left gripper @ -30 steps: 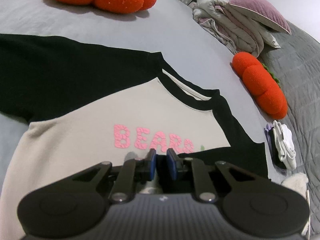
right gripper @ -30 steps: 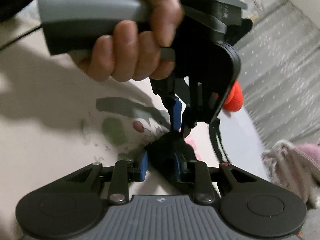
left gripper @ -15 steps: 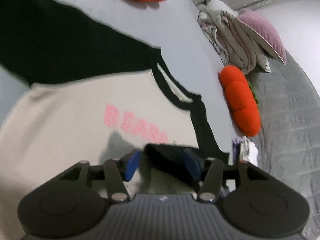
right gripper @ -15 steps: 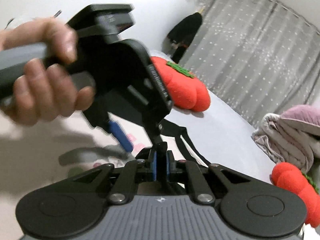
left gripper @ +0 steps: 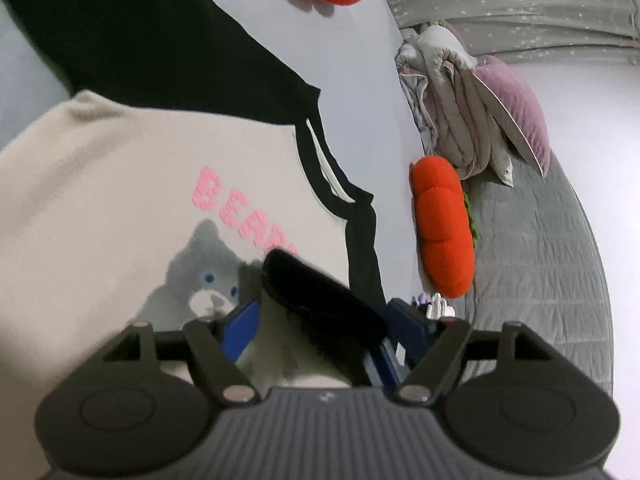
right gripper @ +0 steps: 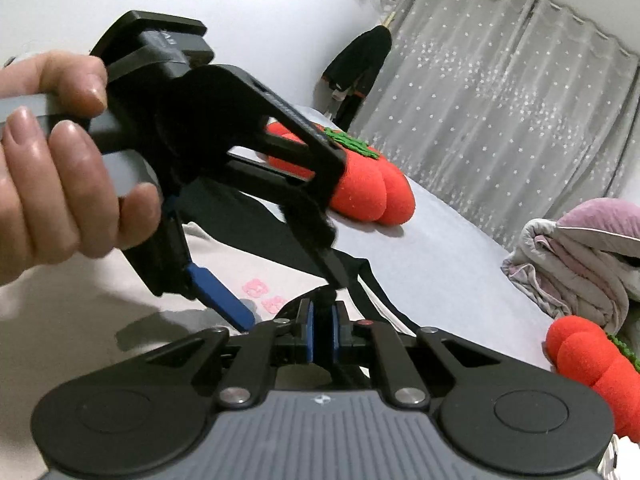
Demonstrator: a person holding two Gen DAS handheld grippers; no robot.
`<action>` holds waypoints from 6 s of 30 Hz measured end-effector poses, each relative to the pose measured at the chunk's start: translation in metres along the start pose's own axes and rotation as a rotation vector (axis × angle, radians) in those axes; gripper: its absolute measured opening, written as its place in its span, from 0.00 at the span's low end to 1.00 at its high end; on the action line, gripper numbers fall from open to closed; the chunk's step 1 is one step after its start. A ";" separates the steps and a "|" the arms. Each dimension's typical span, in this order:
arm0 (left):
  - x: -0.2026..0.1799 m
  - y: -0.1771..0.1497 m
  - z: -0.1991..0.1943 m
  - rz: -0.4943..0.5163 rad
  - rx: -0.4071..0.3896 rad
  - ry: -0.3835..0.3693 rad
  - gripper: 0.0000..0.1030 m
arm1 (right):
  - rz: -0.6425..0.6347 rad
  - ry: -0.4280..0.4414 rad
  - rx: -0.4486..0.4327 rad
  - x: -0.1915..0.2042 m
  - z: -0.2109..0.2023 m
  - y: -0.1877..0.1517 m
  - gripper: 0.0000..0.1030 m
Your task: Fold clothes
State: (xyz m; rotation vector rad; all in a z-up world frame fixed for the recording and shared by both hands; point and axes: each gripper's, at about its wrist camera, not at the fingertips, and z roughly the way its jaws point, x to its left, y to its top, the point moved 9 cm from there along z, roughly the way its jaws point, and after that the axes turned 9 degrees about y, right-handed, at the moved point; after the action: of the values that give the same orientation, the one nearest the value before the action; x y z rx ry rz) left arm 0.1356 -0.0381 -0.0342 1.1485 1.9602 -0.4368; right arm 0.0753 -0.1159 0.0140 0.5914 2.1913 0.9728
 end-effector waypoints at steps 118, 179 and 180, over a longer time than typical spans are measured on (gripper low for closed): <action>0.002 0.143 -0.071 0.493 -0.590 0.533 0.08 | -0.067 -0.138 0.449 -0.085 -0.032 -0.132 0.09; 0.030 0.137 -0.054 0.496 -0.514 0.623 0.08 | 0.739 0.021 0.340 -0.157 -0.051 -0.143 0.10; 0.030 0.136 -0.053 0.503 -0.511 0.634 0.08 | 0.728 0.018 0.372 -0.154 -0.046 -0.148 0.09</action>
State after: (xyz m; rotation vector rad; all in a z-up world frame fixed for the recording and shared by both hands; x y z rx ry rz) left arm 0.2178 0.0841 -0.0121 1.4652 2.0003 0.7343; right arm 0.1273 -0.3260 -0.0178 1.6347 2.2136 0.8996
